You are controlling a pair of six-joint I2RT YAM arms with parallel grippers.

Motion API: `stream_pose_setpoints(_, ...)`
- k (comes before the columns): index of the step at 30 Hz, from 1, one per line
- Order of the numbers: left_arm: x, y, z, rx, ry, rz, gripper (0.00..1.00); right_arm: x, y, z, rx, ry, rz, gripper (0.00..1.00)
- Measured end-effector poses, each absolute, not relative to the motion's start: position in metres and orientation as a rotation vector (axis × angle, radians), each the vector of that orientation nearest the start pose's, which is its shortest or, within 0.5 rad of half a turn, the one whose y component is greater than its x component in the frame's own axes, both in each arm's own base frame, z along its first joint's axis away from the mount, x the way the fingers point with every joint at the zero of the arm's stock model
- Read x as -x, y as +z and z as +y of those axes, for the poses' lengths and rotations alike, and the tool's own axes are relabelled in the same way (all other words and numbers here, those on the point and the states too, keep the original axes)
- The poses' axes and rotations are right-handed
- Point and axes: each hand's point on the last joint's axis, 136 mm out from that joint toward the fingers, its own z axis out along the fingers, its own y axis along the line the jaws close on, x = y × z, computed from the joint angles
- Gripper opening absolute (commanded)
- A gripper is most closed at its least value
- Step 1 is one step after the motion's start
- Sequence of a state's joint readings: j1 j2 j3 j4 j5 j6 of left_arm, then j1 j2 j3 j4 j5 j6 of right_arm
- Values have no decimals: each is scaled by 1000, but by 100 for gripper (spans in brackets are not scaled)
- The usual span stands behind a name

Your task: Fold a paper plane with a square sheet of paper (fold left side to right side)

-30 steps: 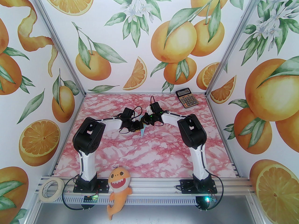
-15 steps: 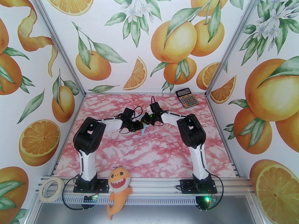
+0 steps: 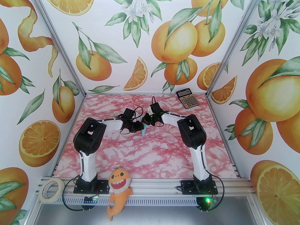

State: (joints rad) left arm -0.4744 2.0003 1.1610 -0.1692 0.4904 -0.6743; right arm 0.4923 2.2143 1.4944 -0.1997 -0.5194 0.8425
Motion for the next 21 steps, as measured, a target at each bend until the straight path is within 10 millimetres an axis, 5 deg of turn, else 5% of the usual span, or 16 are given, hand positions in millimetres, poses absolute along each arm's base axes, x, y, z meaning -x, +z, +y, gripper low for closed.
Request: stream_pose_setpoints(21, -371, 18, -281, 80, -1007, 2768, 22, -435, 27, 328, -253, 1117, 2723, 4)
